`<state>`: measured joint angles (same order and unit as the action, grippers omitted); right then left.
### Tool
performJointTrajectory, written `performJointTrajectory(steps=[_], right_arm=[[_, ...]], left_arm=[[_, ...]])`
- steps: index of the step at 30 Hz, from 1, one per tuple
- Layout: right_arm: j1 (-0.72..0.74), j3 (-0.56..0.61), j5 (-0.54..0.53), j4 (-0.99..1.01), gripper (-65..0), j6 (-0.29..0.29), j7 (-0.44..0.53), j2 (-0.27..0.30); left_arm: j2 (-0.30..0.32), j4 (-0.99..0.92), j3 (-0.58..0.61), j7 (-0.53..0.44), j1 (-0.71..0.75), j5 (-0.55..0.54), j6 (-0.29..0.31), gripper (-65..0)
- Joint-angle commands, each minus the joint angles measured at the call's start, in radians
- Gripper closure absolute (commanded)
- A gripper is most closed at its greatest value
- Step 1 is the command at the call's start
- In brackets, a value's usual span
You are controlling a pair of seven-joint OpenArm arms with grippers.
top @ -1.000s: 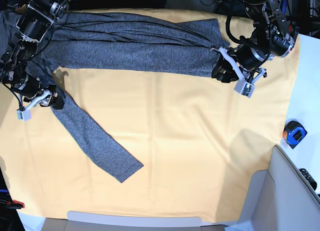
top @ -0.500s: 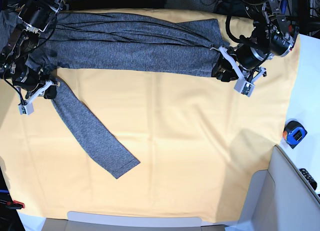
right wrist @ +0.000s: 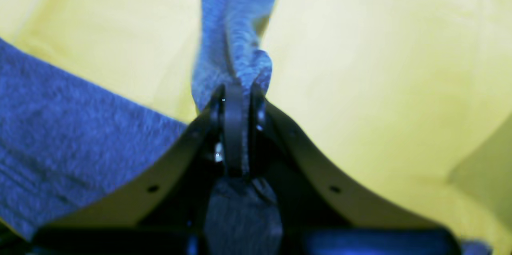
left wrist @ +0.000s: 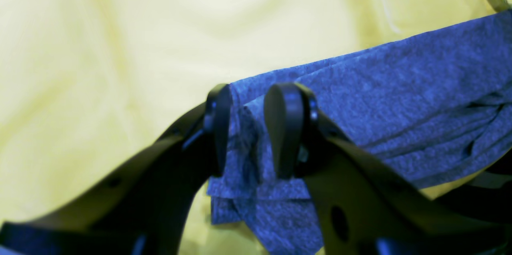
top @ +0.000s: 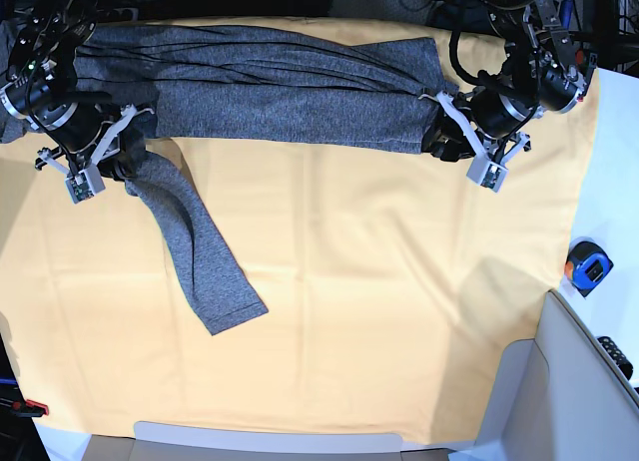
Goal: Fold the T-shirt properly
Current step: 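Lift the sleeve with the right gripper and fold it over the body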
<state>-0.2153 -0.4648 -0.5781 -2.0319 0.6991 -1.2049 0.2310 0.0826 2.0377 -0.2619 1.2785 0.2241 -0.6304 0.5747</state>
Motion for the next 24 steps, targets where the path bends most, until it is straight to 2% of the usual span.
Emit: performJointTrajectory(steps=[1, 14, 20, 24], right_arm=[[-0.022, -0.004, -0.015, -0.017, 0.0, -0.001, 0.013, 0.009], [-0.195, 0.079, -0.015, -0.022, 0.0, -0.001, 0.017, 0.011], [-0.206, 0.174, -0.015, -0.022, 0.0, -0.001, 0.017, 0.006], [-0.204, 0.202, -0.012, -0.020, 0.0, -0.001, 0.017, -0.038]], left_arm=[[-0.004, 0.015, -0.004, -0.021, -0.009, -0.012, 0.001, -18.4], [-0.008, 0.015, 0.000, -0.021, -0.004, -0.015, 0.001, -18.4], [-0.010, 0.013, 0.000, -0.021, -0.004, -0.016, 0.001, -18.4], [-0.010, 0.013, 0.000, -0.021, -0.002, -0.016, 0.001, -18.4]])
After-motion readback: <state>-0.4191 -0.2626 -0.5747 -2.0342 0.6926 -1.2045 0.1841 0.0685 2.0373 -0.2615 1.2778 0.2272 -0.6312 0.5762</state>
